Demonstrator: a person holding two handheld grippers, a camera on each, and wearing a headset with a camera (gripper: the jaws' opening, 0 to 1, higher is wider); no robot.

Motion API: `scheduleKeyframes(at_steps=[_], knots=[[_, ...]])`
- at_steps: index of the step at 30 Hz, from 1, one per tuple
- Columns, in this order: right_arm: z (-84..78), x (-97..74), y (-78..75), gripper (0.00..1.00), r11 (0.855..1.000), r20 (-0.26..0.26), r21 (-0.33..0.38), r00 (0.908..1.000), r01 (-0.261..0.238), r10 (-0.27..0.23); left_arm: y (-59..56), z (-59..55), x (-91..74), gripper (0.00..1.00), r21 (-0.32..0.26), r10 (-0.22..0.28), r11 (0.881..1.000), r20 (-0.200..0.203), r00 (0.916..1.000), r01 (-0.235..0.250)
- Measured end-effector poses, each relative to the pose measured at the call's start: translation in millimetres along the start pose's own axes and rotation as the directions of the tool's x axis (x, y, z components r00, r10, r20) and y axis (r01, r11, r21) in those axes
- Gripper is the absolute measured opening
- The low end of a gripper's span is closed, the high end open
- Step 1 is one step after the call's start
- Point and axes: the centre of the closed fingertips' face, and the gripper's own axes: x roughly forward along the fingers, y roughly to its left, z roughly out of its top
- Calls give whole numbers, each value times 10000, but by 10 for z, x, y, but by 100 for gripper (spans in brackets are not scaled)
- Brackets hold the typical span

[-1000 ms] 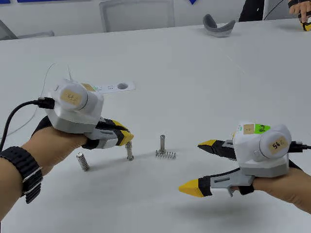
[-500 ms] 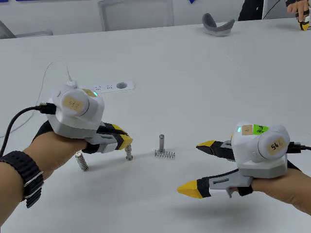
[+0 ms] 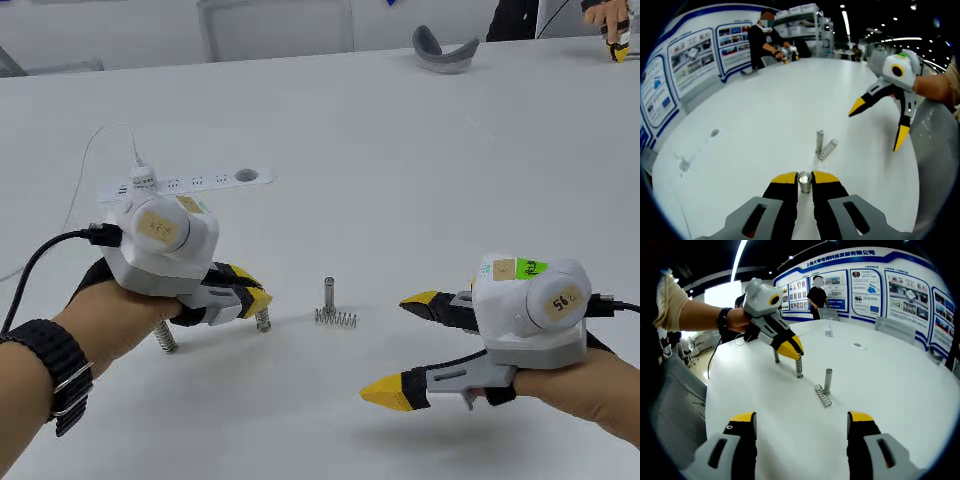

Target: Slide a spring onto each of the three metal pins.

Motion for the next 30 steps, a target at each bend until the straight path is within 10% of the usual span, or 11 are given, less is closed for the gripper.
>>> scheduleKeyframes(at_steps=[30], knots=[[-8,18,-1,74,10000,-21,28,10000,-46,46,0,-83,83,11,354,24,9994,-152,9999,-18]])
